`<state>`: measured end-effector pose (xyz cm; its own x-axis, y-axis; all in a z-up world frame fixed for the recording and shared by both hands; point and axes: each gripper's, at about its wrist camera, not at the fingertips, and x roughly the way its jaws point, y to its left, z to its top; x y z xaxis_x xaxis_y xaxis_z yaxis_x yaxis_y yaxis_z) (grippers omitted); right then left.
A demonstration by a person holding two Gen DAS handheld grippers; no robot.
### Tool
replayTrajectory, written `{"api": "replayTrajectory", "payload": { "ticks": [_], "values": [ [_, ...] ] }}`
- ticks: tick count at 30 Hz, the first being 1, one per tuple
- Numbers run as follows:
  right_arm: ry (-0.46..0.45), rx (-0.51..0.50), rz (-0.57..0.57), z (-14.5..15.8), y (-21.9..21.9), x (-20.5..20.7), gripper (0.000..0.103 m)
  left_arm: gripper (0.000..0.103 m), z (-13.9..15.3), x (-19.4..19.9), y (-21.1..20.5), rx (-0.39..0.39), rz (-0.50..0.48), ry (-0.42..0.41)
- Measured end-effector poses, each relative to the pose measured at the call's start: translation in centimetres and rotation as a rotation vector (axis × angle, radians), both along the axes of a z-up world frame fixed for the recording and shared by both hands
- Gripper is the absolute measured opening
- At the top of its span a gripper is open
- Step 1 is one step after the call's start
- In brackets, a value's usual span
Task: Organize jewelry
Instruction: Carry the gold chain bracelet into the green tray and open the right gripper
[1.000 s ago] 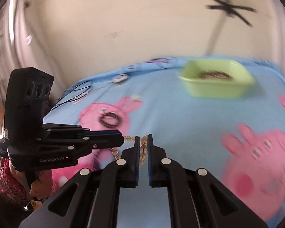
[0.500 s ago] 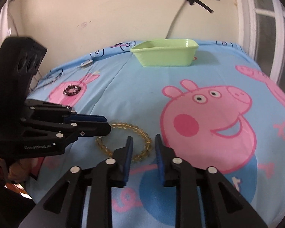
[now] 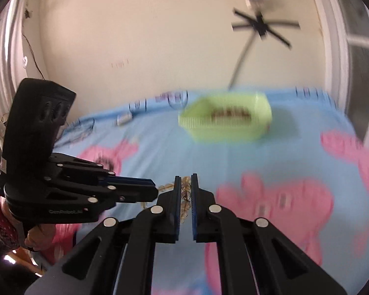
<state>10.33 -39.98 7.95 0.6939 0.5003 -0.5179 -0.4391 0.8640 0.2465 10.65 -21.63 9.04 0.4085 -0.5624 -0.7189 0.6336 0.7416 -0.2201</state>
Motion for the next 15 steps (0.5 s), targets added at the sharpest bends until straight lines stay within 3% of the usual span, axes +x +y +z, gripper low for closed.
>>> {"api": "replayTrajectory", "payload": {
  "ticks": [5, 8, 9, 10, 12, 15],
  "values": [
    [-0.075, 0.045, -0.053, 2.3, -0.5, 7.4, 0.000, 0.007, 3.4, 7.1, -1.6, -0.031, 0.109, -0.099],
    [-0.056, 0.066, -0.108, 1.1, -0.7, 12.6, 0.000, 0.039, 2.6, 11.5, -2.6, -0.009, 0.199, -0.106],
    [-0.024, 0.048, -0.152, 0.2, -0.8, 13.6, 0.000, 0.039, 2.0, 12.4, -2.6, 0.011, 0.228, -0.096],
    [0.003, 0.044, -0.178, -0.3, -1.1, 13.9, 0.000, 0.039, 1.3, 13.2, -2.5, 0.030, 0.262, -0.069],
    [0.037, 0.113, -0.176, -1.1, -1.9, 12.6, 0.000, 0.039, 0.8, 12.4, -1.2, -0.035, 0.258, -0.023],
    [0.034, 0.180, -0.167, -1.7, -2.2, 8.4, 0.000, 0.039, 0.6, 9.6, 0.3, -0.034, 0.249, -0.054]
  ]
}}
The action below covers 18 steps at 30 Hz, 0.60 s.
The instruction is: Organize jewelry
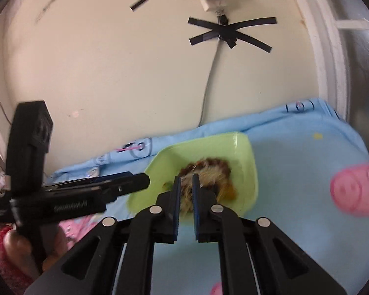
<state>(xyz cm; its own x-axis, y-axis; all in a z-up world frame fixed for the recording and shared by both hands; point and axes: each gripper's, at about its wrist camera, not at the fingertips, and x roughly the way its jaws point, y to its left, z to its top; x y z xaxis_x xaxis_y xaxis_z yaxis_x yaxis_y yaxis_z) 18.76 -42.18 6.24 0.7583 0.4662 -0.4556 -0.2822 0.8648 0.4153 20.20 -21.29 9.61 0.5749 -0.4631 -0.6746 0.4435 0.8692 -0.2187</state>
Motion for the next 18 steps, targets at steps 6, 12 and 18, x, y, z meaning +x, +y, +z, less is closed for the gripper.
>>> {"api": "replayTrajectory", "payload": {
  "ticks": [6, 12, 18],
  "values": [
    [0.112, 0.110, 0.059, -2.9, 2.7, -7.4, 0.000, 0.039, -2.1, -8.6, 3.1, 0.020, -0.054, 0.002],
    [0.135, 0.094, 0.086, -2.9, 4.6, -11.3, 0.000, 0.039, -4.8, -15.1, 5.5, 0.019, -0.044, 0.036],
    [0.177, 0.076, 0.009, -3.8, 3.5, -13.8, 0.004, 0.039, -6.2, -18.2, 4.1, 0.117, -0.048, -0.009]
  ]
}}
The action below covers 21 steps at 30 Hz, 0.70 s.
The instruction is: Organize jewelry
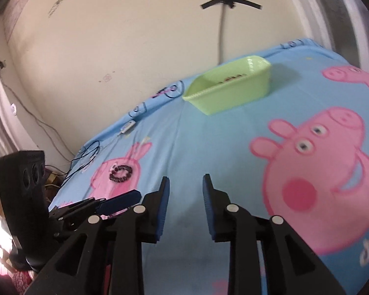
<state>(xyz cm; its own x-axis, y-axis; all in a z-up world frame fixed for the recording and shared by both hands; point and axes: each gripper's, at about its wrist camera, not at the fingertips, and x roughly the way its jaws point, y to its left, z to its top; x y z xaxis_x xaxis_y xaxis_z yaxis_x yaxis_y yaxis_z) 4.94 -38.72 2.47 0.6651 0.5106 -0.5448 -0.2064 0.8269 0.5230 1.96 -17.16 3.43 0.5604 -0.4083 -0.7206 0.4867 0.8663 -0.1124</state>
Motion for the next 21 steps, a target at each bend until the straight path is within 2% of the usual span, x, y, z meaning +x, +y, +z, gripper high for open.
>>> {"api": "replayTrajectory", "payload": {
  "ticks": [3, 6, 9, 15, 17, 21],
  "values": [
    [0.020, -0.006, -0.042, -1.1, -0.8, 0.1, 0.004, 0.039, 0.2, -0.4, 0.0, 0.026, 0.025, -0.036],
    [0.061, 0.015, -0.061, -2.1, -1.0, 0.0, 0.004, 0.039, 0.0, -0.2, 0.3, 0.032, 0.059, -0.024],
    [0.055, 0.009, -0.077, -2.0, -1.1, -0.1, 0.005, 0.039, -0.1, 0.0, 0.6, 0.033, 0.088, -0.018],
    [0.029, 0.010, -0.092, -1.0, -0.8, 1.3, 0.006, 0.039, -0.2, 0.1, 0.7, 0.040, 0.090, -0.013],
    [0.022, 0.017, -0.107, -1.0, -0.7, 1.7, 0.010, 0.039, -0.2, 0.1, 0.8, 0.038, 0.094, -0.011],
    [0.075, 0.037, -0.077, -2.0, -0.5, 2.5, 0.013, 0.039, -0.3, 0.4, 0.9, 0.038, 0.088, 0.001]
  ]
}}
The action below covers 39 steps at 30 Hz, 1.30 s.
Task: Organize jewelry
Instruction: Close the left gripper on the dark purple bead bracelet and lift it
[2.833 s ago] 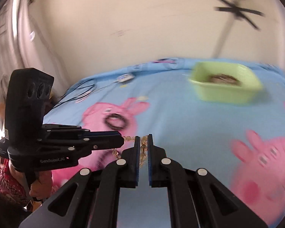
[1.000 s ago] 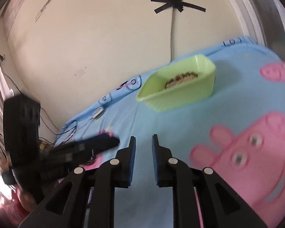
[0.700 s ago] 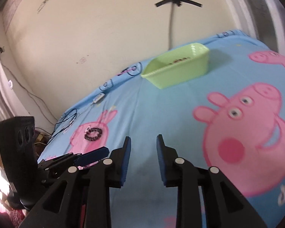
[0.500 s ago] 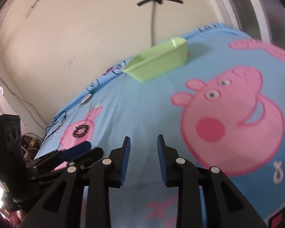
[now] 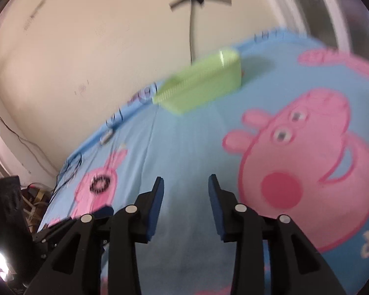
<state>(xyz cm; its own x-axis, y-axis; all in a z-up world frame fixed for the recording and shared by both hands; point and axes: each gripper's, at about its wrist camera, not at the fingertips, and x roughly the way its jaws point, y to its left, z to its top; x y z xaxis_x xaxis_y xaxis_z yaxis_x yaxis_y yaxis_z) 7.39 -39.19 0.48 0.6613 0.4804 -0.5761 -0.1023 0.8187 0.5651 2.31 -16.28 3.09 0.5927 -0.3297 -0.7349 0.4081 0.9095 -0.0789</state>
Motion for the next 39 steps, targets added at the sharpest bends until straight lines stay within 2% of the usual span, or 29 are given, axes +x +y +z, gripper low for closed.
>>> {"api": "replayTrajectory", "payload": {
  "ticks": [7, 16, 17, 21, 24, 29, 33, 39],
  "values": [
    [-0.006, 0.038, 0.000, 0.0, -0.5, -0.3, 0.014, 0.039, -0.1, -0.1, -0.3, 0.004, -0.017, 0.002],
    [0.013, 0.050, 0.001, 0.0, -0.6, -0.3, 0.014, 0.040, 0.0, -0.3, -0.1, -0.030, -0.034, -0.002],
    [0.013, 0.050, -0.002, 0.0, -0.6, -0.3, 0.014, 0.041, 0.1, -0.4, -0.1, -0.031, -0.036, -0.005],
    [0.016, 0.057, -0.010, 0.0, -0.7, -0.3, 0.014, 0.059, 0.5, -0.9, 0.1, -0.045, -0.037, -0.042],
    [0.016, 0.051, -0.016, 0.0, -0.6, -0.3, 0.014, 0.064, 0.8, -1.3, 0.2, -0.050, -0.042, -0.071],
    [0.010, 0.012, -0.019, 0.1, -0.2, -0.3, 0.015, 0.066, 0.8, -1.2, 0.3, -0.044, -0.028, -0.078],
    [0.009, 0.026, -0.016, 0.0, -0.4, -0.3, 0.015, 0.070, 1.1, -1.7, 0.4, -0.060, -0.046, -0.103],
    [0.013, 0.038, -0.012, -0.1, -0.3, -0.2, 0.016, 0.071, 1.0, -1.5, 0.3, -0.057, -0.045, -0.092]
  ]
}}
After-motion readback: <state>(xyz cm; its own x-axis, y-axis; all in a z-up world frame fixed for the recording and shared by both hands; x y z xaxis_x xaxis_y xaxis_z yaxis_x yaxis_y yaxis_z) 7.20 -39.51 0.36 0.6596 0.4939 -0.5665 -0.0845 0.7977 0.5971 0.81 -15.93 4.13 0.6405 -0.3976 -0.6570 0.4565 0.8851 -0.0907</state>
